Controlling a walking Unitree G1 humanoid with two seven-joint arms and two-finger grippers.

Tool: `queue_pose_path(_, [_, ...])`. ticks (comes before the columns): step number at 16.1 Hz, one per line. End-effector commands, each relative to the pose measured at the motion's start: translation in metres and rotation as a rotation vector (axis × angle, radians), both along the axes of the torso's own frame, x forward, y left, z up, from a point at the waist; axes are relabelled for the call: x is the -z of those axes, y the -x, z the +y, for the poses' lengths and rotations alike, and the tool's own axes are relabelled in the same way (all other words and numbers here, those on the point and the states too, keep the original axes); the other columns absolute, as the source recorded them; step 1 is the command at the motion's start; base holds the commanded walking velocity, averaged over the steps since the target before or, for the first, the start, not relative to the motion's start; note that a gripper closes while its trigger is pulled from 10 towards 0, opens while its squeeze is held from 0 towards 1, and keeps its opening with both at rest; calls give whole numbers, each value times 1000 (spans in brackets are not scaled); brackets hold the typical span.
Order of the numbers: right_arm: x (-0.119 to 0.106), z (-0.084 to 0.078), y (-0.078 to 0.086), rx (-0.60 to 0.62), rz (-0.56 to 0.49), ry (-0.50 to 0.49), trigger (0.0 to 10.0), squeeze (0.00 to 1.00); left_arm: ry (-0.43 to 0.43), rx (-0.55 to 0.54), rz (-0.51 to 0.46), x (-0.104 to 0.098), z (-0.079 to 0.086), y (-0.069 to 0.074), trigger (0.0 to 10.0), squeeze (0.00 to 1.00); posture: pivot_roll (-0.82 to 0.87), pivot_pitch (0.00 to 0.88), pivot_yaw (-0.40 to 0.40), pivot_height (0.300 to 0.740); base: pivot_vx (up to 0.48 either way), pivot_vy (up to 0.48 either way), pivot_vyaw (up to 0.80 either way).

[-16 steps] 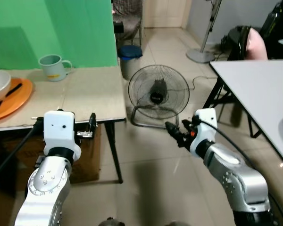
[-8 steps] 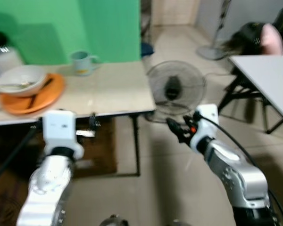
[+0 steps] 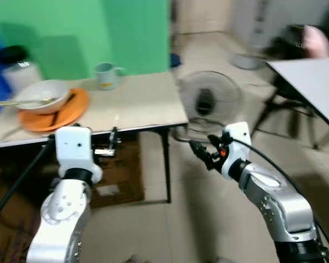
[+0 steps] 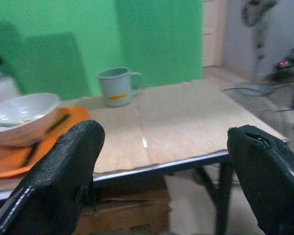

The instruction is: Setting the table

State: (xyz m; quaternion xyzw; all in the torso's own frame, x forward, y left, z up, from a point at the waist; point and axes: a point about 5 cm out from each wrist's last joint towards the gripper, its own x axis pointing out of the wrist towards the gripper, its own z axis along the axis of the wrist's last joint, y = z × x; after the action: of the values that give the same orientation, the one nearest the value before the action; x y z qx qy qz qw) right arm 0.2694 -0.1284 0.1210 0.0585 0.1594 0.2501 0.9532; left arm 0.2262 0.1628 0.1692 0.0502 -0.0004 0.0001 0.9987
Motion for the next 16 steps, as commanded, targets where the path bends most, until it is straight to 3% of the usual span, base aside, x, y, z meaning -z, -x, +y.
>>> queue_pose_path(1, [-3, 10, -2, -44, -10, -14, 10000, 0, -6, -28, 10, 2, 7, 5, 10000, 0, -60, 29, 39, 740, 322, 0, 800])
queue_pose_path(7, [-4, 21, -9, -98, -48, 5, 10000, 0, -17, -43, 1, 0, 12, 6, 10000, 0, -38, 11, 18, 740, 325, 0, 800])
queue_pose_path(9, [-8, 20, -14, -28, -58, -62, 10000, 0, -25, -55, -3, -1, 16, 7, 10000, 0, -34, 5, 12, 740, 330, 0, 0])
queue_pose_path(14, [-26, 19, -23, 7, -162, -115, 10000, 0, -38, -21, -23, -6, 21, 4, 10000, 0, -29, 0, 5, 740, 340, 0, 0])
queue_pose_path(16, [-27, 19, -27, 21, -161, -115, 10000, 0, -38, 7, -30, -8, 20, 3, 10000, 0, -29, 0, 1, 740, 339, 0, -778])
